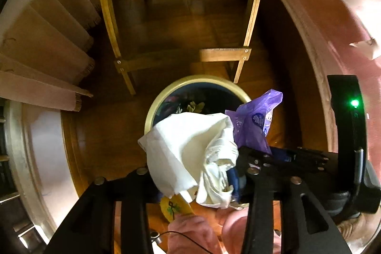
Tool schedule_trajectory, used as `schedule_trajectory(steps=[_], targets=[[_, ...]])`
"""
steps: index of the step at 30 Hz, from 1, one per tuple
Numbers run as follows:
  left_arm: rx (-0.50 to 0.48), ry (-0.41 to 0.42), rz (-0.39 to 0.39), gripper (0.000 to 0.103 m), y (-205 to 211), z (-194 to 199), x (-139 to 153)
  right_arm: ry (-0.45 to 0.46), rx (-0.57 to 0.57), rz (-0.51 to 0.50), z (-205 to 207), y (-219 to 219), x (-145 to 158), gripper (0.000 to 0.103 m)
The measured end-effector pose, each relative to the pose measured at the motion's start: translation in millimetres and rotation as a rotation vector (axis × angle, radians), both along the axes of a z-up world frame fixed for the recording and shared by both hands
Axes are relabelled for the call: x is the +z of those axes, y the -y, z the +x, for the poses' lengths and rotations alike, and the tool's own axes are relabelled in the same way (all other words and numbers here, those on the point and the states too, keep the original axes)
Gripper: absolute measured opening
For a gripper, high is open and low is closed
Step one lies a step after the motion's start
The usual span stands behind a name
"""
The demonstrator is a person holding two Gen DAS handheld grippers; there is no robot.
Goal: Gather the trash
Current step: 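Carry the tissue and purple bag over the blue bin and open both tools, then raise both empty tools back toward the table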
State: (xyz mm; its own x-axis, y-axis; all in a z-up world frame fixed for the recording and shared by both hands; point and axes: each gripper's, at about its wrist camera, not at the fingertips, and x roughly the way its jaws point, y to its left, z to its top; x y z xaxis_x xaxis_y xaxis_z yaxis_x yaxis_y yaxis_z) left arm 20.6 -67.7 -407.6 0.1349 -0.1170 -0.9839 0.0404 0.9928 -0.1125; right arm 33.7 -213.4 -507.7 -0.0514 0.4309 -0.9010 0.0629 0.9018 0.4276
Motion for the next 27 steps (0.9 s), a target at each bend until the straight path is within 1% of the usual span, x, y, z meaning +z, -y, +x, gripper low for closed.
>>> schedule_trajectory(steps=[1,2,3,4,5,8,11,14,16,21,23,26,27], targets=[[0.000,-0.005,-0.006,0.055,-1.3,1.3,-7.1,-0.005,-0.007,0.004,2.7,0.6,-5.4,0.033],[0.000,-0.010,-0.012,0.060,-3.3,4.5,-12.6,-0.008,-0.015,0.012,1.6,1.8,-9.2,0.044],[0.000,-0.012,-0.018,0.072,-4.5,6.0,-17.0,-0.008,-0.019,0.020,5.3,-0.3,-9.6,0.049],[0.000,-0.011,-0.015,0.082,-5.9,7.8,-18.9,-0.006,-0.021,0.027,5.7,-2.2,-7.3,0.052],[-0.001,-0.007,-0.011,0.085,-7.3,8.4,-20.5,-0.002,-0.015,0.027,5.2,-2.9,-6.9,0.052],[-0.006,0.007,0.009,0.086,-7.9,10.3,-21.2,0.005,-0.004,0.006,7.5,-6.2,-2.8,0.057],[0.003,0.013,0.008,0.086,-10.6,9.9,-10.1,0.005,-0.014,0.002,9.3,-6.9,7.6,0.059],[0.014,0.018,0.006,0.086,-13.8,10.4,5.3,0.009,-0.025,-0.006,10.0,-6.5,25.7,0.060],[0.022,0.021,0.004,0.086,-14.9,9.4,20.8,0.012,-0.036,-0.009,7.4,-3.9,44.9,0.061],[0.036,0.037,-0.001,0.086,-20.0,1.5,73.2,0.015,-0.045,-0.007,-0.9,4.3,100.4,0.062],[0.043,0.046,-0.006,0.086,-21.6,-1.4,98.6,0.023,-0.039,-0.009,-3.9,8.1,125.4,0.062],[0.055,0.068,-0.003,0.086,-22.6,-7.5,141.4,0.039,-0.030,-0.007,-9.6,13.1,172.2,0.062],[0.059,0.081,0.001,0.086,-23.5,-9.6,159.8,0.044,-0.028,-0.006,-11.5,14.5,183.1,0.063]])
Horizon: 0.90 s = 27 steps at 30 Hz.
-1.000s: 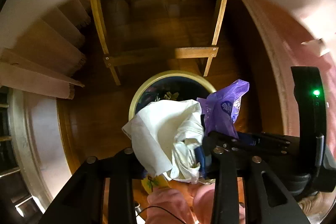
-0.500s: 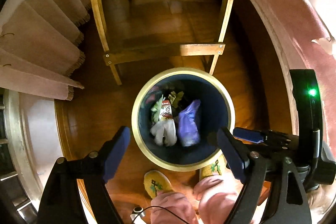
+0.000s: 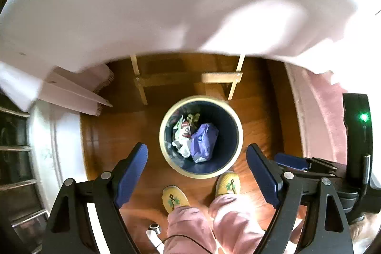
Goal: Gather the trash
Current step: 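Raise both empty tools back toward the table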
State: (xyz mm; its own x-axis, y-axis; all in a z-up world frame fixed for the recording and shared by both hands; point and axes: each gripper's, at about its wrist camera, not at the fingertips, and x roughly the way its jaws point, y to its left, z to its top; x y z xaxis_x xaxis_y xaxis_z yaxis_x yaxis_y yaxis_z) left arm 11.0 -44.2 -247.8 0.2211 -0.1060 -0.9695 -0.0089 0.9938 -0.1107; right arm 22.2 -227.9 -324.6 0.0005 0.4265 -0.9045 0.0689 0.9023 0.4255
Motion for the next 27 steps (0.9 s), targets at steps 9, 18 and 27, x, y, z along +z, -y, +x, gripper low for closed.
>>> schedule_trajectory(steps=[9,18,27], targets=[[-0.002,0.109,0.027,0.086,1.8,-23.8,132.6,0.120,0.094,0.000,-11.6,7.1,141.1,0.063],[0.019,0.255,0.057,0.086,-0.9,-34.9,252.6,0.315,0.178,-0.001,-1.4,13.7,253.1,0.063],[0.068,0.409,0.106,0.086,-2.6,-29.3,344.8,0.541,0.226,0.016,26.9,21.4,357.9,0.063]])
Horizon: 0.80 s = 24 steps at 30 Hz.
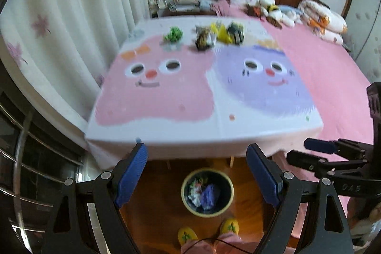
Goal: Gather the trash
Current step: 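Raise both empty tools back toward the table, then grasp the green crumpled paper with the left tool while the right tool grasps the striped snack wrapper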
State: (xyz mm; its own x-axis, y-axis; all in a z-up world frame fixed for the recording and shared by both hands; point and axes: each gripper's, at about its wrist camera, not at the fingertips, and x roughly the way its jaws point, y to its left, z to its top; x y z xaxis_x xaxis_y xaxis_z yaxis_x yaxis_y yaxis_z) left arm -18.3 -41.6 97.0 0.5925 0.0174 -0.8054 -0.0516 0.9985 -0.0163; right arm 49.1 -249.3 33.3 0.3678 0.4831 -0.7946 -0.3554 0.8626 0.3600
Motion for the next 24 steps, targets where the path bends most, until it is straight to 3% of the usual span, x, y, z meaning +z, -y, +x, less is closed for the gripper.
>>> schedule_trajectory(steps=[5,11,18,24], targets=[[0.025,0.065,0.008,0.086,-1.8,10.9,39.9,0.123,0.030,0.017,18.7,0.7,51.0,0.063],[0.061,0.114,0.019,0.087,-6.7,32.8,77.0,0.180,0.042,0.019,49.8,-11.1,83.0,0.063],[0.049,0.157,0.033,0.087,-21.0,85.5,95.4,0.200,0.025,-0.011,105.2,-41.8,81.5,0.063],[-0.009,0.157,0.018,0.087,-53.6,163.3,94.4,0.184,-0.049,-0.042,174.2,-71.7,66.4,0.063]])
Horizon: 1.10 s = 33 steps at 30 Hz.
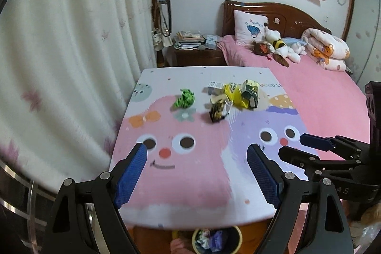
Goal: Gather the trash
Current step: 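Grasp the green crumpled paper with the left tool while the right tool grasps the striped snack wrapper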
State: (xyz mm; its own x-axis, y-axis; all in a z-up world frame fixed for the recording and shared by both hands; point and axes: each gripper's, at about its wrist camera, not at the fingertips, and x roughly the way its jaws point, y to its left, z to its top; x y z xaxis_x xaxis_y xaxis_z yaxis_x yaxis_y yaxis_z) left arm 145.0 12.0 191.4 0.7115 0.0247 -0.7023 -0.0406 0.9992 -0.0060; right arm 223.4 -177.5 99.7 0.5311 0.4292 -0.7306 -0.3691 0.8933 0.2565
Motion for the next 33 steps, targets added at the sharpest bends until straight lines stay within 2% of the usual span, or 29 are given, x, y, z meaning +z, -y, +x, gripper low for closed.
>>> schedule_trajectory(steps=[8,15,20,26,29,33], targets=[[-0.082,-0.051,0.016,0.087,-57.4,141.7,-28.1,-0.100,-0.161,0.007,112.5,-48.7,-49.8,0.063],[-0.141,-0.218,-0.021,0.087,-89.1,272.9,-97.6,-0.194,-0.312,0.008,197.6,-70.7,-113.6,0.063],[-0.169,-0.291,-0.073,0.087,-92.8,328.1,-148.0,-0.251,-0.400,0.002,241.6,-71.3,-157.2,0.063],[-0.176,-0.374,-0.129,0.087,-85.5,371.6,-195.9,-0.329,-0.470,0.014,266.0,-70.2,-197.6,0.063],[-0.172,-0.405,-0.142,0.087,-84.5,392.3,-213.7,-0.340,-0.490,0.028,266.0,-71.2,-206.7,0.063],[-0.184,-0.433,-0.119,0.078,-76.4,413.6,-236.9,-0.342,-0.506,0.053,264.1,-71.6,-215.5,0.059]])
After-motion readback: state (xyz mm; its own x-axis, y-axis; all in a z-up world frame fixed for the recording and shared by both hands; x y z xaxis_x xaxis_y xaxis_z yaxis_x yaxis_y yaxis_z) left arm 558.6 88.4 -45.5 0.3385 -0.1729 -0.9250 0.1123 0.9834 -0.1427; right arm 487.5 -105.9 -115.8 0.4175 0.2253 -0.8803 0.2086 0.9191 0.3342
